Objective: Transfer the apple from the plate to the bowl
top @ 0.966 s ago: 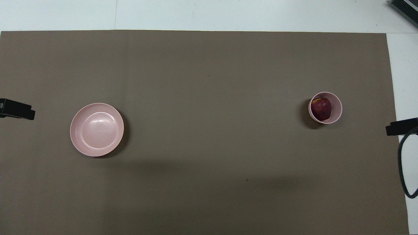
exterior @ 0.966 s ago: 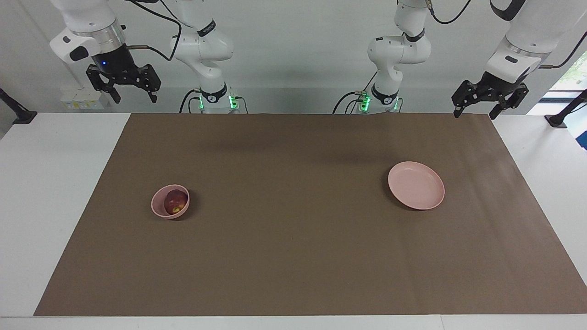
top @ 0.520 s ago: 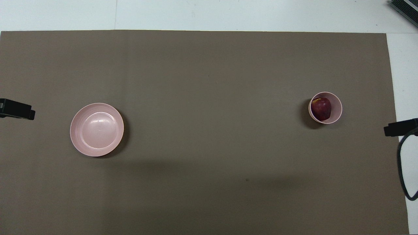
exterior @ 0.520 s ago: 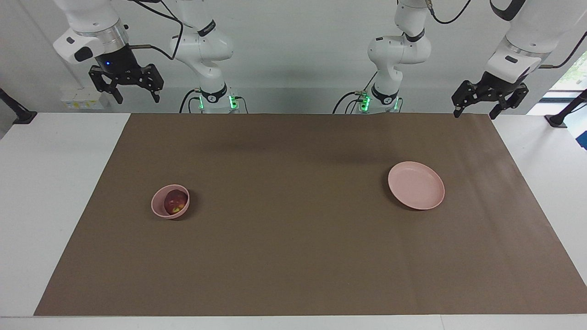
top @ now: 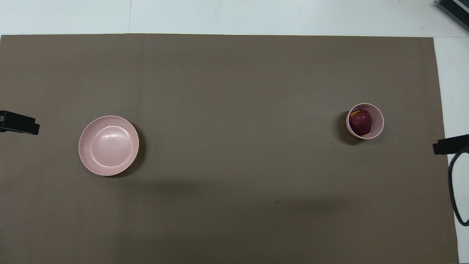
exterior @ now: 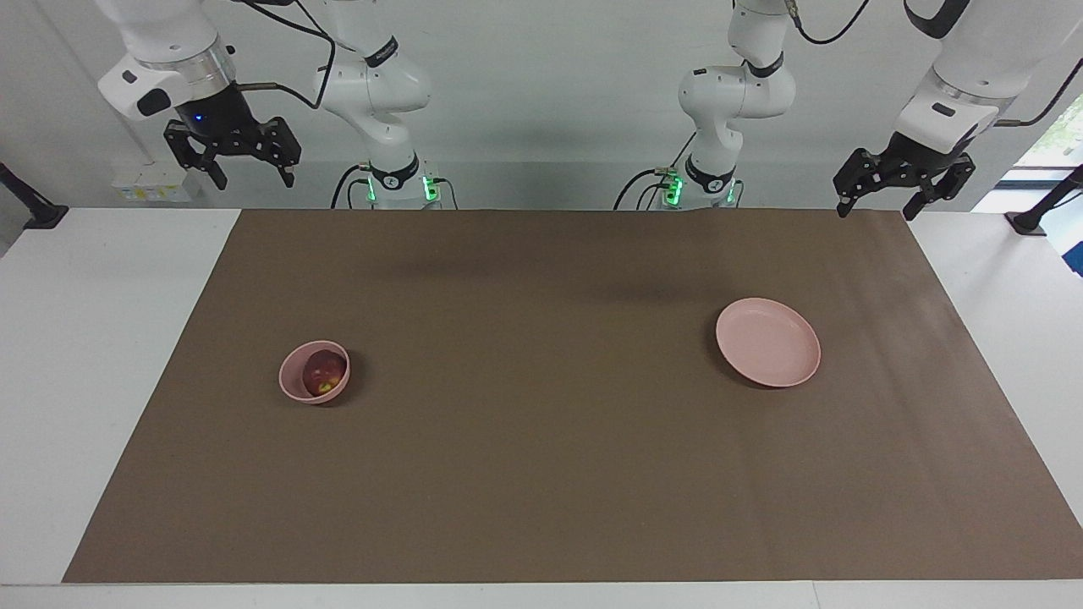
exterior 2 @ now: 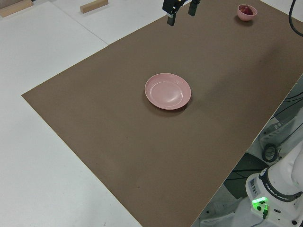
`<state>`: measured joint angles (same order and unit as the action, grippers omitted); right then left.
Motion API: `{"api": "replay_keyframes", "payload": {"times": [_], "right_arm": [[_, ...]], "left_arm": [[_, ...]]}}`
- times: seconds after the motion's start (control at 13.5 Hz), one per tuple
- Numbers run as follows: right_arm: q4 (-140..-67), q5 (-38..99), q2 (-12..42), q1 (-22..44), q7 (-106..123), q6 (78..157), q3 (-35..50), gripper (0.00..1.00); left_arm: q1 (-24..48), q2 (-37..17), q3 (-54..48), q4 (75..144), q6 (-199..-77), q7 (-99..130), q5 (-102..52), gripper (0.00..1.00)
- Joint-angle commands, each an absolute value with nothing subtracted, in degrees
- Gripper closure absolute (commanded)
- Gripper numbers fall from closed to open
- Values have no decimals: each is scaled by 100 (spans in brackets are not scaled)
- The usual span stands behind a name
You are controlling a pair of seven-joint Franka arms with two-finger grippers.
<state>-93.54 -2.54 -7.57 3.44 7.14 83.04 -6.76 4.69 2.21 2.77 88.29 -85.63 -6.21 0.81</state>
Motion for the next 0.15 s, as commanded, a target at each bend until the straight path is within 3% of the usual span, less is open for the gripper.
{"api": "replay_keyframes", "payload": {"times": [0.0, 0.07], "right_arm": [[-9352, -185, -773, 352, 826, 8227, -703, 0], [-9369, -185, -782, 360, 817, 8218, -703, 0]], "left_arm": [[404, 272, 246, 8816, -8473, -659, 97, 0], [404, 272, 246, 8824, -8473, -659, 97, 0]]}}
